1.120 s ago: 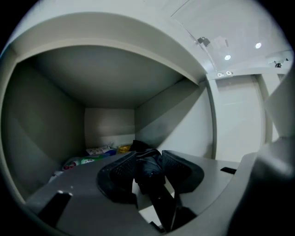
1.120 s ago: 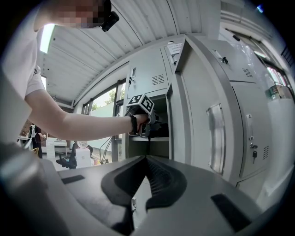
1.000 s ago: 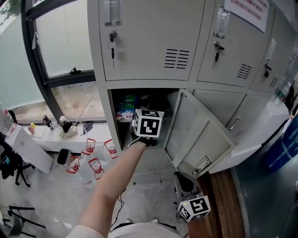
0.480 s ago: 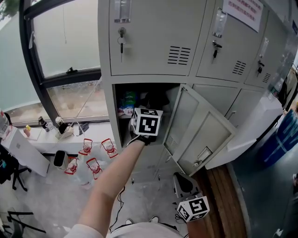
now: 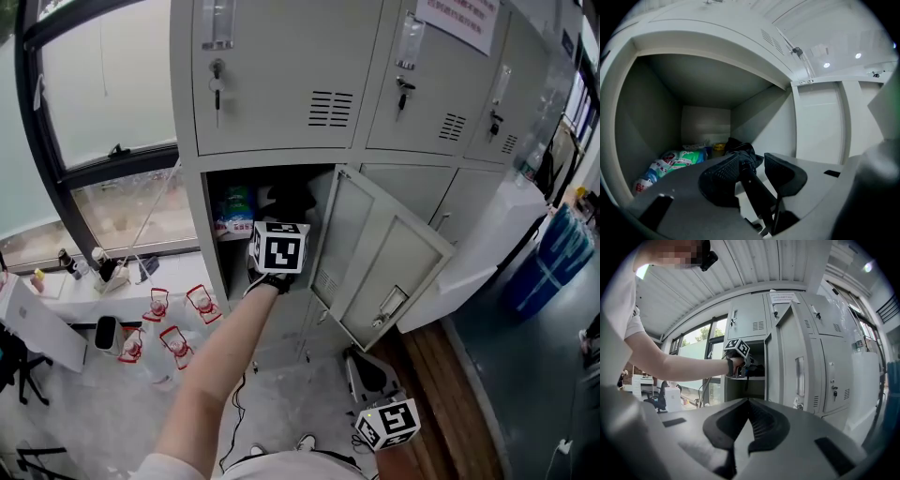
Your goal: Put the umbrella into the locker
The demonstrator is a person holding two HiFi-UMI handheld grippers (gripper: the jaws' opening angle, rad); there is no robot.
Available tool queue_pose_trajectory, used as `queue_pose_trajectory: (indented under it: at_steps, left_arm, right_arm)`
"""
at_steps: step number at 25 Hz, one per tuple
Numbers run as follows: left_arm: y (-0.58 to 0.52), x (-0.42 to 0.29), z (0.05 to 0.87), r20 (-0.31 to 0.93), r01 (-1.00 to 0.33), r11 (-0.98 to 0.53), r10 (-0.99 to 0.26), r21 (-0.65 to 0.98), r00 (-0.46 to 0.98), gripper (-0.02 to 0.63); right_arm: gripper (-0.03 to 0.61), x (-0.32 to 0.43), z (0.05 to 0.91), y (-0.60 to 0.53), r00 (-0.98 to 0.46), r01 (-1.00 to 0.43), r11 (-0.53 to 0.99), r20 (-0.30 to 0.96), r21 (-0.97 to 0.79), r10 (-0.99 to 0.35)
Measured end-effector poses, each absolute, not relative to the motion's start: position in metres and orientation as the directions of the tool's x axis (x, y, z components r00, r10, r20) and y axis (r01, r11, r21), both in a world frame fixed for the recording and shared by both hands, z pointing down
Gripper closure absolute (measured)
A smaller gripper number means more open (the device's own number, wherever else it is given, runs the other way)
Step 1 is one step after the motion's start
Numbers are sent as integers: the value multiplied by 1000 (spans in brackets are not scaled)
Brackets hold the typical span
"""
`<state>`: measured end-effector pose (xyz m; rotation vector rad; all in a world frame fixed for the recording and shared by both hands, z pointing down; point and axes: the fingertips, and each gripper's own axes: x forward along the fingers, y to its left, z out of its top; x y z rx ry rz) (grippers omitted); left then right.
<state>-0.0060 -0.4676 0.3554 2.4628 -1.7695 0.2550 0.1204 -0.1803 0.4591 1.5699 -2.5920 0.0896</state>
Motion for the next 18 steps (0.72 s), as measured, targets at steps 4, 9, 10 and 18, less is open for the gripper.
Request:
queue_pose_trajectory:
  at_steps: [4,9,10,18]
  left_arm:
    - [-466,-3,355,196,-945,-325,-929,-27,314,431]
    - [-468,-5,355,184,-941,-336,-928,-43,323,433]
    - [-468,-6,354,174,-942,-334,-931,-46,321,439]
    - [-452,-15,344,113,-935,-353,-931,-35,348,526]
  right_arm:
    - [561,125,459,-177,-450,-891,453,119,5,-885]
    - [561,128,458,-174,-456,-888,460,113,11,-883]
    - [561,130,459,-173,-453,-889,457,116,8,-884]
    - [561,150,474,-169,-439,-897,441,150,-25,-886]
